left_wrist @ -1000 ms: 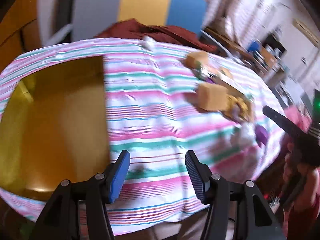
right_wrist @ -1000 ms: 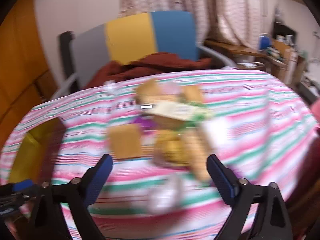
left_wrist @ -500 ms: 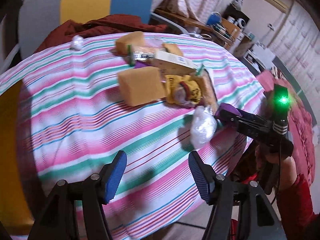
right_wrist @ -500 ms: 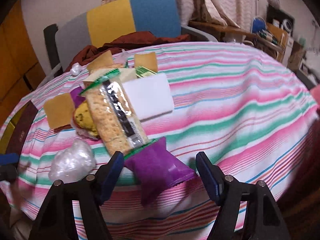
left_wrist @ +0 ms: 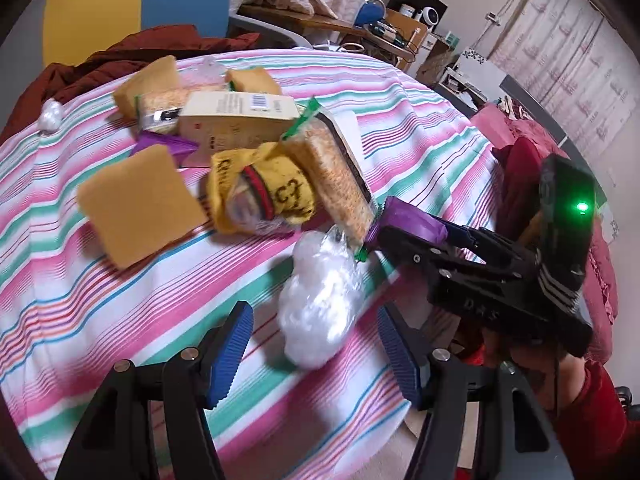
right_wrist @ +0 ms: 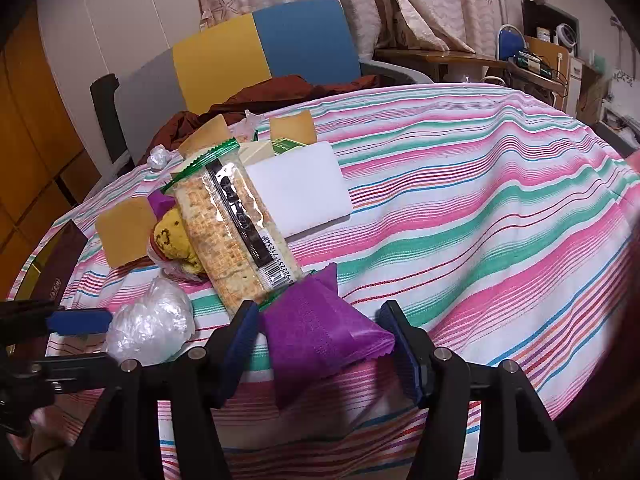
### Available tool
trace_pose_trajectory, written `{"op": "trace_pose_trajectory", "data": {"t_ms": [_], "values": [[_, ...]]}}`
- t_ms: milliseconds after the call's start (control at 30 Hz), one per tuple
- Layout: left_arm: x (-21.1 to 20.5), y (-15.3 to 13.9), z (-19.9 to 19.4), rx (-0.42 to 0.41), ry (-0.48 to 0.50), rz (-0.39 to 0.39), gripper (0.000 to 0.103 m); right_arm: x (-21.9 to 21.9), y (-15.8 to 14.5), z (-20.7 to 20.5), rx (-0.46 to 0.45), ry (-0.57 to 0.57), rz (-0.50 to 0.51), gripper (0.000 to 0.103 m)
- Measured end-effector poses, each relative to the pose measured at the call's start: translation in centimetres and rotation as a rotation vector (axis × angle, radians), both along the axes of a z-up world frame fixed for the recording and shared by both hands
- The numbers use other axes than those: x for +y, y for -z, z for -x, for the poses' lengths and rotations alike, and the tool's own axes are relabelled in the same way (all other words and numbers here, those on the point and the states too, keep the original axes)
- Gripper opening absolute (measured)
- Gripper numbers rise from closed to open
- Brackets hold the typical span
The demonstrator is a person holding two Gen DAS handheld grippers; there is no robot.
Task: Organize objects
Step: 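Move the left tool to the clear plastic bag while the right tool approaches the purple pouch, then close the left tool on the clear plastic bag while the right tool grasps the purple pouch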
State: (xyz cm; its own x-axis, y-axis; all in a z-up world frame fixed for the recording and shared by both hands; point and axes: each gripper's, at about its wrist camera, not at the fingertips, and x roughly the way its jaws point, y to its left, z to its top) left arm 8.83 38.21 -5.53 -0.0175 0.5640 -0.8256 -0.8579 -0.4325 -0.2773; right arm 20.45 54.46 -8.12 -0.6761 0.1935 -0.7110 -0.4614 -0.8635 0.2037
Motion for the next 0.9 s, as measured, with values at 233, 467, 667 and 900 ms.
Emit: {"op": "trace_pose_trajectory", "data": {"t_ms": [233, 467, 667, 900], "values": [[0.8, 1.1, -0.3, 0.089, 0.000, -0.001, 0.058, -0.1, -0.1, 0.1, -0.004, 0.022, 0.002, 0.064], [0.3, 1.7, -0.7, 0.158, 0.043, 0.006, 0.037, -0.4, -0.4, 0.2, -0.008, 0.038, 0.015, 0.057], [-1.5, 1.8, 0.6, 0.057, -0.007, -0.055, 0.032, -1.3, -0.8, 0.0, -0.032, 0.011, 0.015, 0.050], [-5.0, 1.1, 0.6, 0.041, -0.069, -0.100, 0.032, -2.9, -1.6, -0.4, -0.041, -0.031, 0.028, 0.050]]}}
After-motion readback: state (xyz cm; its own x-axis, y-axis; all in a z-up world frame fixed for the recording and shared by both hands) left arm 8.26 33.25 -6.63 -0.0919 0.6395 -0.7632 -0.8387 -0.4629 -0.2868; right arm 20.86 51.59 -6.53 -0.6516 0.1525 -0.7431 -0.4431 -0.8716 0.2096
